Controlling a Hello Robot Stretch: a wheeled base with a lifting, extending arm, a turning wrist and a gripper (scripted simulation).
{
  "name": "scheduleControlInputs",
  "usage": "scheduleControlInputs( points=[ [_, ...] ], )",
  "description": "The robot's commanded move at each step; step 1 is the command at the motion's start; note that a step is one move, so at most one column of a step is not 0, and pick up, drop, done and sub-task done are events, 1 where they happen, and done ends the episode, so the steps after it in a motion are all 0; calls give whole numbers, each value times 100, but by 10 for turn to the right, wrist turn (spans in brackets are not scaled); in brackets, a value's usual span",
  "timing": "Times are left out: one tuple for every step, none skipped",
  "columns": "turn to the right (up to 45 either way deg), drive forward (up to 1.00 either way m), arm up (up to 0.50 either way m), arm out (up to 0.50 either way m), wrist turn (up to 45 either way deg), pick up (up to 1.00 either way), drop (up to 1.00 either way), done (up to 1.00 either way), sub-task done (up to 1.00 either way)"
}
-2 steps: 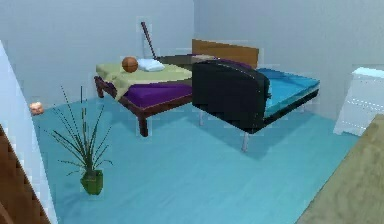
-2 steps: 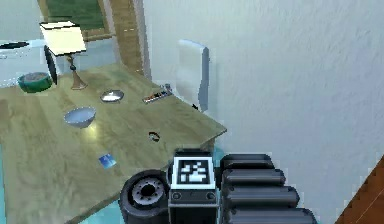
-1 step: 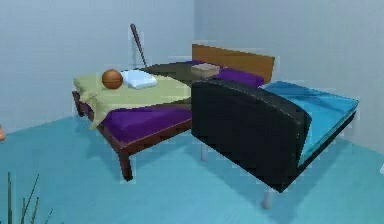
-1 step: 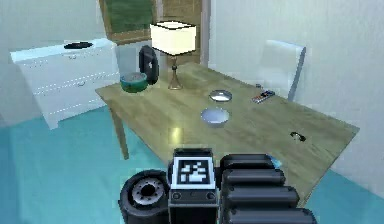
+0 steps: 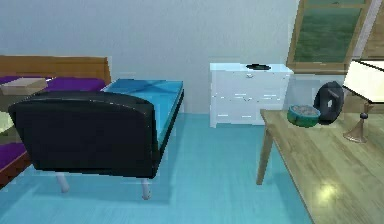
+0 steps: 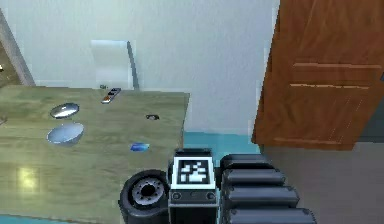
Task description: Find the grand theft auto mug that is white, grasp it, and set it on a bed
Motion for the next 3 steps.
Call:
scheduleControlInputs(
  points=[
    [30, 0, 0, 0, 0, 0, 0, 0, 0],
    [0, 100, 0, 0, 0, 0, 0, 0, 0],
    [30, 0, 0, 0, 0, 0, 0, 0, 0]
  ],
)
